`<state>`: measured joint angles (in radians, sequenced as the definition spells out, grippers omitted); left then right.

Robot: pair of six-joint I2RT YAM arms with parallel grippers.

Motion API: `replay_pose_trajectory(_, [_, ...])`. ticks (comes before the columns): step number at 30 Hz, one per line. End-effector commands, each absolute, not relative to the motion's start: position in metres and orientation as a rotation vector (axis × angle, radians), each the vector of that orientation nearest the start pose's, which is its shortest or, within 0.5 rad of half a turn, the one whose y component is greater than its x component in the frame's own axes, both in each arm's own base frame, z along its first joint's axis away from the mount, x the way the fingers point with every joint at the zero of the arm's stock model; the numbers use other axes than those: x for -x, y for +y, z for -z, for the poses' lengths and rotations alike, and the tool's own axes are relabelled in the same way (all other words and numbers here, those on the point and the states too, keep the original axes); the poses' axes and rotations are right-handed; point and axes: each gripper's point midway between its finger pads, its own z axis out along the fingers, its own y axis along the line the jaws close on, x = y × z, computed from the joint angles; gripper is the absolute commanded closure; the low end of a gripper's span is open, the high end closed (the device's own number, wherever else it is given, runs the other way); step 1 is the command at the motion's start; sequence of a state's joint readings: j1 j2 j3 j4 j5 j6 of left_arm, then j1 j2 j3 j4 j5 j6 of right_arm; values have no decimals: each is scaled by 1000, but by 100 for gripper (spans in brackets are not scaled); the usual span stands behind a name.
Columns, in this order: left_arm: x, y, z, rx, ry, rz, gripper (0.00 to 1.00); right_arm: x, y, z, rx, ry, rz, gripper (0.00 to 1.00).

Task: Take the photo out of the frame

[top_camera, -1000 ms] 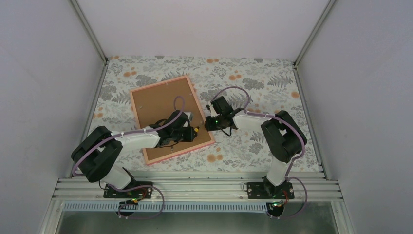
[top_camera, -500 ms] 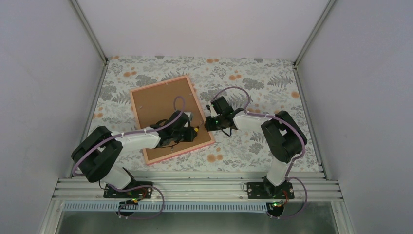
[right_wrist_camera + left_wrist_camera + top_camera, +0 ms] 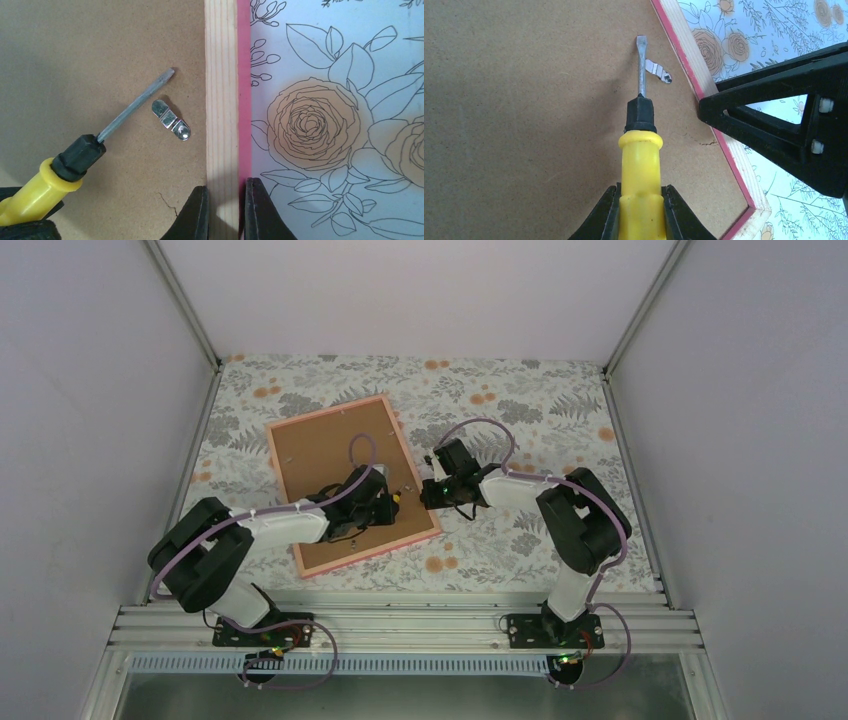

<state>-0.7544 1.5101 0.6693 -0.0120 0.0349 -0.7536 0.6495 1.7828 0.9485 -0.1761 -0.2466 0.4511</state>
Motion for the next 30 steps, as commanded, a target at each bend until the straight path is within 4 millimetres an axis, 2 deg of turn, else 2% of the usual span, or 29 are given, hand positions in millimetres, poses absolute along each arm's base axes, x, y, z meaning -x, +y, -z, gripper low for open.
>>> replay_pose_trajectory(1, [-262, -254, -44, 10, 2580, 682, 98, -276, 277, -14, 381, 2780, -677, 96])
replay_pose_trajectory(17, [-241, -263, -47, -111, 2609, 751, 98, -276, 278, -11, 386, 2787, -680, 96])
replay_pose_trajectory(30, [-232, -255, -42, -108, 2657, 721, 98, -276, 278, -12, 387, 2786, -680, 96])
